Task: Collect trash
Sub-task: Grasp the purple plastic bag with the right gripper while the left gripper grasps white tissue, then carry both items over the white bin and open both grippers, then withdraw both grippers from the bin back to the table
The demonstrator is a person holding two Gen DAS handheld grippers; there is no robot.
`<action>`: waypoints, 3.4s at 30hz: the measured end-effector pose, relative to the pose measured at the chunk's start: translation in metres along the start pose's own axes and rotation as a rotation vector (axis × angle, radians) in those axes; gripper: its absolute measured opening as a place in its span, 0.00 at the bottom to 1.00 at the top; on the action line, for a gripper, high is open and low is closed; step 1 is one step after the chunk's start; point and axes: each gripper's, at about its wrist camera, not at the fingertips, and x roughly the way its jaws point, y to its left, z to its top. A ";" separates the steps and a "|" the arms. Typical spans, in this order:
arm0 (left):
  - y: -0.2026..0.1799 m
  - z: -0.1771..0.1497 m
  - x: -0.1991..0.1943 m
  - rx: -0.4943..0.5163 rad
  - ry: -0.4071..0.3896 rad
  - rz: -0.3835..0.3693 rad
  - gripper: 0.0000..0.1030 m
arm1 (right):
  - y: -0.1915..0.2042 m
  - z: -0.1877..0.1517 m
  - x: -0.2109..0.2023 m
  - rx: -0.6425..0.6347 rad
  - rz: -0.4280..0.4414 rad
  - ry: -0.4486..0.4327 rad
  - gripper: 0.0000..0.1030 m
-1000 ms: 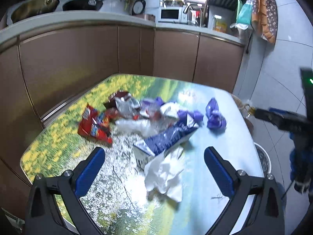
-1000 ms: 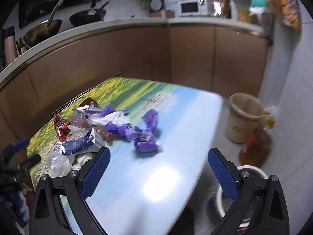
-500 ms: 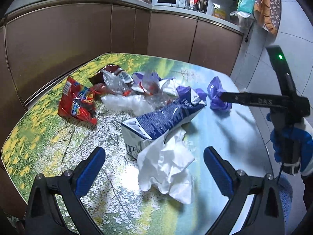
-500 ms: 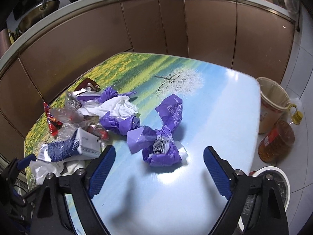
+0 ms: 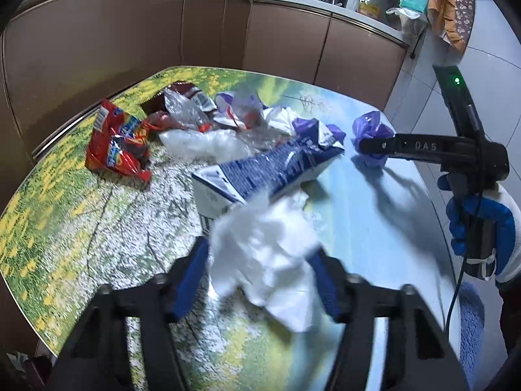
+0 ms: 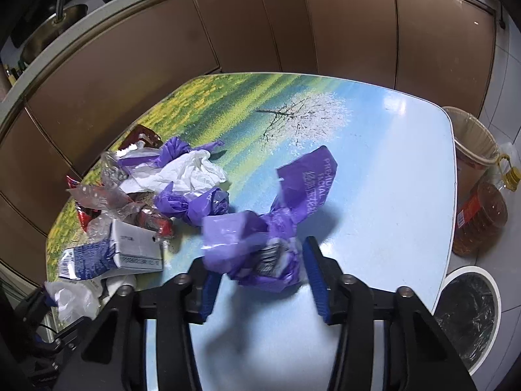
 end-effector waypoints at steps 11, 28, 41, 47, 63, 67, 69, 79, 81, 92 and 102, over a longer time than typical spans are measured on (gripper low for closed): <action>-0.014 -0.008 -0.031 0.018 -0.017 -0.033 0.17 | 0.003 -0.024 -0.046 0.003 0.033 -0.055 0.36; -0.166 0.043 -0.042 0.259 -0.061 -0.262 0.17 | -0.117 -0.100 -0.191 0.241 -0.201 -0.263 0.36; -0.348 0.092 0.068 0.383 0.068 -0.405 0.18 | -0.228 -0.137 -0.164 0.448 -0.306 -0.205 0.37; -0.396 0.093 0.116 0.381 0.118 -0.433 0.22 | -0.265 -0.147 -0.142 0.491 -0.321 -0.173 0.40; -0.372 0.098 0.122 0.281 0.074 -0.445 0.50 | -0.282 -0.161 -0.130 0.561 -0.352 -0.158 0.48; -0.345 0.104 0.083 0.278 -0.014 -0.423 0.50 | -0.259 -0.153 -0.150 0.528 -0.345 -0.206 0.48; -0.333 0.106 0.063 0.278 -0.054 -0.407 0.50 | -0.244 -0.146 -0.162 0.506 -0.342 -0.232 0.48; -0.236 0.108 -0.037 0.219 -0.201 -0.299 0.50 | -0.139 -0.118 -0.240 0.349 -0.324 -0.386 0.60; -0.215 0.105 -0.057 0.203 -0.230 -0.280 0.50 | -0.118 -0.114 -0.252 0.315 -0.316 -0.410 0.62; -0.124 0.069 -0.153 0.166 -0.373 -0.115 0.50 | -0.005 -0.109 -0.312 0.144 -0.279 -0.521 0.69; -0.067 0.048 -0.183 0.109 -0.427 -0.010 0.56 | 0.046 -0.105 -0.313 0.046 -0.243 -0.520 0.72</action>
